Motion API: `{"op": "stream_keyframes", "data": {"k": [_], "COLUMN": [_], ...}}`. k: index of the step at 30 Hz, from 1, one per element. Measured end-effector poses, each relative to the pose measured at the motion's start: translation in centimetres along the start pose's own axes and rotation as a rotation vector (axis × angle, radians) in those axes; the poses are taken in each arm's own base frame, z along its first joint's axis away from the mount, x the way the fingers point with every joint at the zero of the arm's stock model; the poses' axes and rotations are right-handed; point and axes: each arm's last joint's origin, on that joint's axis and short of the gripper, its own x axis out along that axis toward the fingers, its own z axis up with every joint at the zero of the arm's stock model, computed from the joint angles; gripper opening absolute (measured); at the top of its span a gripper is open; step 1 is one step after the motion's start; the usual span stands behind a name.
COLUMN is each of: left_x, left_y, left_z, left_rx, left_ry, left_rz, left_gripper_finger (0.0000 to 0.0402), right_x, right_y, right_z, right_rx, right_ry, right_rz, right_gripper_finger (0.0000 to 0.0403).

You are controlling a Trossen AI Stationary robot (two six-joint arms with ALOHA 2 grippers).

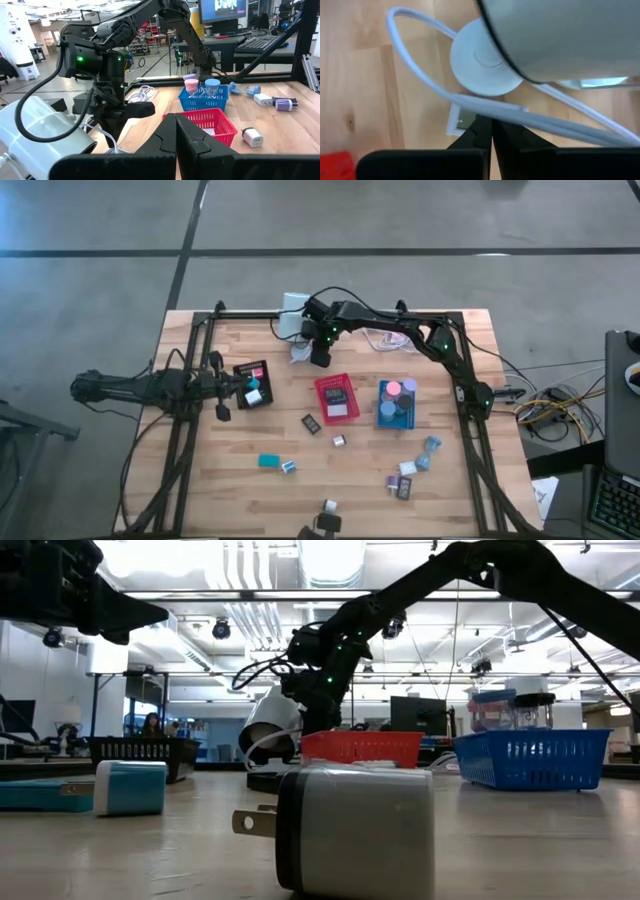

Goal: Pick & Place Office items
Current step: Put the white digital clock into the red bin

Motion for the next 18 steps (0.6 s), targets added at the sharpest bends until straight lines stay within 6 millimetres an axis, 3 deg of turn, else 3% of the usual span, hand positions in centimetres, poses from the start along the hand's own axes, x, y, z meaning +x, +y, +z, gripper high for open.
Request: {"op": "stream_keyframes", "data": {"k": [4,6,9,12,18], "left_x": [0.0,0.0,0.0,0.0,0.5], "left_y": [0.0,0.0,0.0,0.0,-0.3], "left_z": [0.0,0.0,0.0,0.0,-0.6], "left_rx": [-0.008,-0.011,-0.011,-0.021,-0.058], "left_ry": [0.001,0.001,0.001,0.004,0.005], "left_rz": [0.0,-0.001,-0.001,-0.002,-0.002], "left_gripper_finger": [0.0,0.0,0.0,0.0,0.0], "right_x": [-0.4,-1.6,-4.3,-7.2,-13.8], "right_y": [0.1,0.1,0.5,1.3,4.7], "right_z": [-0.3,-0.3,-0.1,0.0,-0.9], "right_rx": [0.001,-0.004,-0.029,-0.062,-0.172], "right_ry": [0.037,0.051,0.059,-0.022,-0.323], "right_rz": [-0.01,-0.049,-0.095,0.005,0.139], "right_gripper_finger": [0.0008,0.0008,0.0008,0.0008,0.0008]}}
